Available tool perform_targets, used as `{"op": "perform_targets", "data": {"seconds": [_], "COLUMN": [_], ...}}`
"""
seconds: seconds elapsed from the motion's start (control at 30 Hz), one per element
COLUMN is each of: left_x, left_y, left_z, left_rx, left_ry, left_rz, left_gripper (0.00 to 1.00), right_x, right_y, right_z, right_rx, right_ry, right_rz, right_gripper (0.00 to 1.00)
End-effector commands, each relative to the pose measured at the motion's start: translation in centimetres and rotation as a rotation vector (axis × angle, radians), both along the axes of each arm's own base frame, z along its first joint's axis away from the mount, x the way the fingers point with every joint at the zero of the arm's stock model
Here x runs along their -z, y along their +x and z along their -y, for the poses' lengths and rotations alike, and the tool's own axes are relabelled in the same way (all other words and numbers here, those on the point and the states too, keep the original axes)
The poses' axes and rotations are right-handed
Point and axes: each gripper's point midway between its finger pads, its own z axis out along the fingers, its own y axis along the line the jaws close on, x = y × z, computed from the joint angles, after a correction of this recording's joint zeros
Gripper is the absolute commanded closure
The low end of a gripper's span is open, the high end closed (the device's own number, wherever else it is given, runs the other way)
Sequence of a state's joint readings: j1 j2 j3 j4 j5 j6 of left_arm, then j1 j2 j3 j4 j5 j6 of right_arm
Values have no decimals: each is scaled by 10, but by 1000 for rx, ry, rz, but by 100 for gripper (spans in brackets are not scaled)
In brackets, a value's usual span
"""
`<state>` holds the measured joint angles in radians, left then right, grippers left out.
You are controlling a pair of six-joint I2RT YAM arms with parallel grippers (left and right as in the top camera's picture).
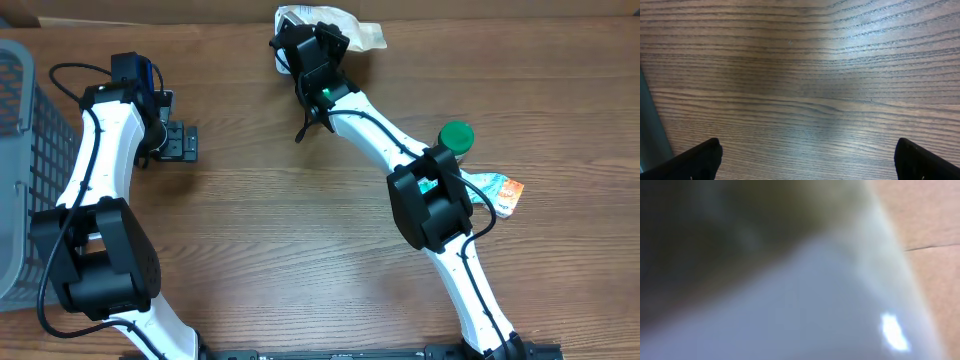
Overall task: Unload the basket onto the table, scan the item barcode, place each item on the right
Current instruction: 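Carry the bag right and set it beside the Knorr bottle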
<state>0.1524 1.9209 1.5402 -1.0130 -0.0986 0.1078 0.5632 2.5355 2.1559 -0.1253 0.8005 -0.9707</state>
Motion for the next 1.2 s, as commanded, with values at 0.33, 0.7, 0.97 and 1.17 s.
{"op": "perform_targets", "data": {"seconds": [0.33, 0.7, 0.97, 1.17], "left_x": [-4, -4, -4, -4], "left_y": [4, 4, 4, 4], "left_z": [-1, -1, -1, -1], "left_rx": [13, 13, 13, 13], "left_ry": [10, 9, 10, 10], "left_rz": [11, 10, 11, 10], "left_gripper": [0, 0, 0, 0], "right_x": [-73, -210, -269, -236], "right_y": [-9, -91, -240, -278], "right_z": [-8, -7, -5, 110], "right_rx": [-5, -143, -406, 83], "right_ry": [80, 583, 1093, 1237], "right_rz": [113, 36, -466, -601], "right_gripper": [96, 96, 96, 96]}}
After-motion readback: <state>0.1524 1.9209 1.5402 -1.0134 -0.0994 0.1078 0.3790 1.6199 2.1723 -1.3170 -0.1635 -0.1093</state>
